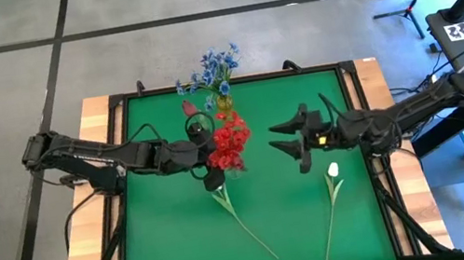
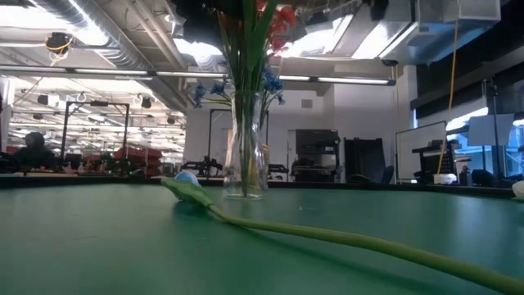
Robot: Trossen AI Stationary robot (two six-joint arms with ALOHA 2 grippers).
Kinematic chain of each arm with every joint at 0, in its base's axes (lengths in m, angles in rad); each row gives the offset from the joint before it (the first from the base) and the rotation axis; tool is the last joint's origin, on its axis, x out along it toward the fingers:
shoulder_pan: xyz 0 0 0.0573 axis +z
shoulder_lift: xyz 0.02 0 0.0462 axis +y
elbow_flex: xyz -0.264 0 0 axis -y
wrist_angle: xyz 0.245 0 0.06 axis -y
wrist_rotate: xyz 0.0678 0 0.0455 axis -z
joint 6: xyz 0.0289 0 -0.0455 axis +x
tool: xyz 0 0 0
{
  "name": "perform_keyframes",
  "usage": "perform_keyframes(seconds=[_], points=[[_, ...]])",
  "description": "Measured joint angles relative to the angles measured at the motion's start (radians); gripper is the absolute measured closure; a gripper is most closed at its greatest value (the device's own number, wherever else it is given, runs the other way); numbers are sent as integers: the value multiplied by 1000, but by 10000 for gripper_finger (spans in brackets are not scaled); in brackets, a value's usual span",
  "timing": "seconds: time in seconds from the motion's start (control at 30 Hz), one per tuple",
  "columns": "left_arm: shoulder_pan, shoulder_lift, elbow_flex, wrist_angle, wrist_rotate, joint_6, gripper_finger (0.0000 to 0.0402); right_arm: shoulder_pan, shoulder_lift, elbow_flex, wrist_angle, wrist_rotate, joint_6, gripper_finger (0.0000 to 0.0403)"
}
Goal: Sort flowers into vase by color
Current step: Put the red flowers into the transparent vase
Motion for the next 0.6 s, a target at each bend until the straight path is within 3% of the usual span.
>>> perform_keyframes(seconds=[0.1, 0.33, 0.6], points=[[0, 4, 0, -1, 0, -3, 71, -24, 56, 0, 82, -37, -40, 206], [0, 6, 0, -3, 0, -3, 71, -83, 164, 0, 98, -121, -7, 206], [0, 6, 0, -13, -1, -3, 71, -83, 219, 0, -93, -52, 38, 206]])
